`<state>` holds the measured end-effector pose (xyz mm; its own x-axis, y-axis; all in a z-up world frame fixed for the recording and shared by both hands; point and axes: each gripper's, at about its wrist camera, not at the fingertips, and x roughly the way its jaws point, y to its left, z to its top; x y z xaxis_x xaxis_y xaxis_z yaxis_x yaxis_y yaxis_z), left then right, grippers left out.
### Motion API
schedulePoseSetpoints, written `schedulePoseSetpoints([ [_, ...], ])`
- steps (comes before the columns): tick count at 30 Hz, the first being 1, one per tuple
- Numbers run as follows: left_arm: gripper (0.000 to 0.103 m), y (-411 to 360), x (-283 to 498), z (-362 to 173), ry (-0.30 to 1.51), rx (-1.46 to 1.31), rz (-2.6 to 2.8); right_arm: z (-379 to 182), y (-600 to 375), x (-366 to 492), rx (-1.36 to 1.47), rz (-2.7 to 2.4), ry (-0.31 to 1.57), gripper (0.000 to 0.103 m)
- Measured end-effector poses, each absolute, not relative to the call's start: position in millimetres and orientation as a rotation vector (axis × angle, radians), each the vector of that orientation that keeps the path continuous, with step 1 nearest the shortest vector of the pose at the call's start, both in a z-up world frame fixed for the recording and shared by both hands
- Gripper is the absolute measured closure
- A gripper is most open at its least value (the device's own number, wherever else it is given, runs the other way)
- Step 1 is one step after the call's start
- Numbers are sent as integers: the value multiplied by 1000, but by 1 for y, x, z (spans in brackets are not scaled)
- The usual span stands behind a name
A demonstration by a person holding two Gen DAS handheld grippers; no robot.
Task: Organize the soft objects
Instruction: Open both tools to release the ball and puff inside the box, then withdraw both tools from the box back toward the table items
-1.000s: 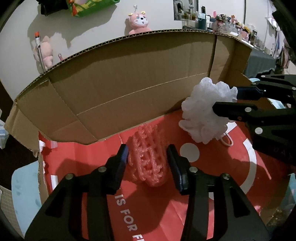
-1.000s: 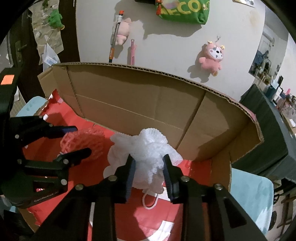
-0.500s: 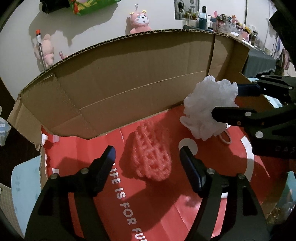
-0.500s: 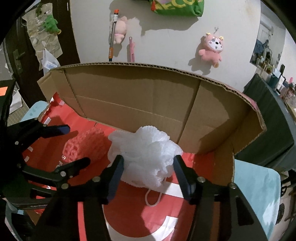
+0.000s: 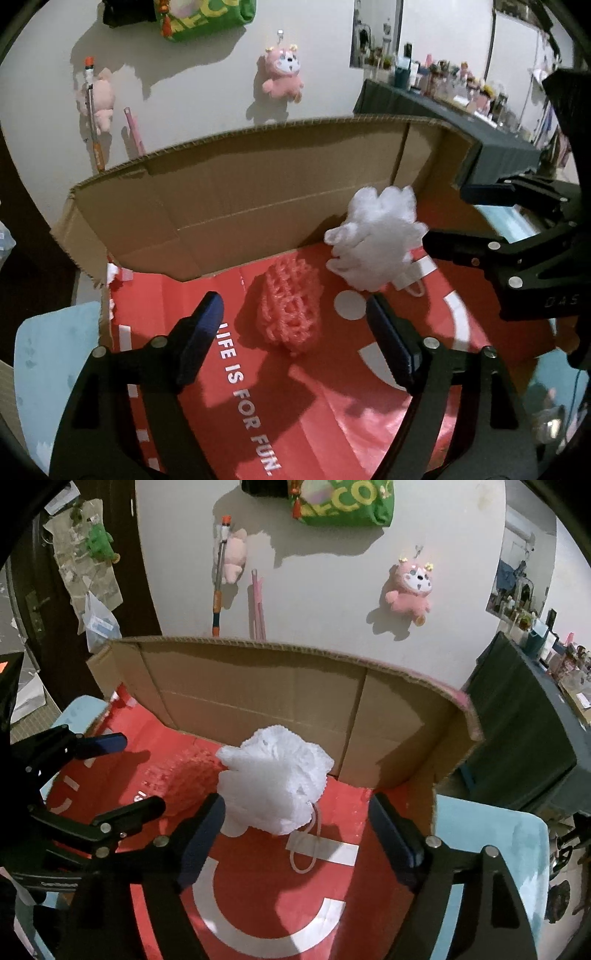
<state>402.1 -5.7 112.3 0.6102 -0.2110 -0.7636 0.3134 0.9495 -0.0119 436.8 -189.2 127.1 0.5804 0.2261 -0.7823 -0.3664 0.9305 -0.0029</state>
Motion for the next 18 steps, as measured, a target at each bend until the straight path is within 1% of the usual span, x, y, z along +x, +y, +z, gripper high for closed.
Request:
schedulePoseSetpoints([
  [3, 15, -3, 391, 123, 836, 102, -311, 141, -191, 424, -166, 339, 850, 13],
  [5, 9, -2, 378, 133, 797, 94, -318, 152, -193, 411, -168, 330, 808, 11],
  [8, 8, -1, 359, 148, 745, 76, -321, 170, -196, 389, -164, 324, 753, 9],
  [10, 8, 0, 346, 158, 711, 57, -321, 181, -199, 373, -155, 315, 714, 3],
  [12, 6, 1, 331, 167, 669, 50, -310, 195, -204, 350, -140, 311, 646, 1],
  [18, 4, 1, 282, 196, 530, 42, -259, 226, -218, 295, -87, 303, 538, 0],
])
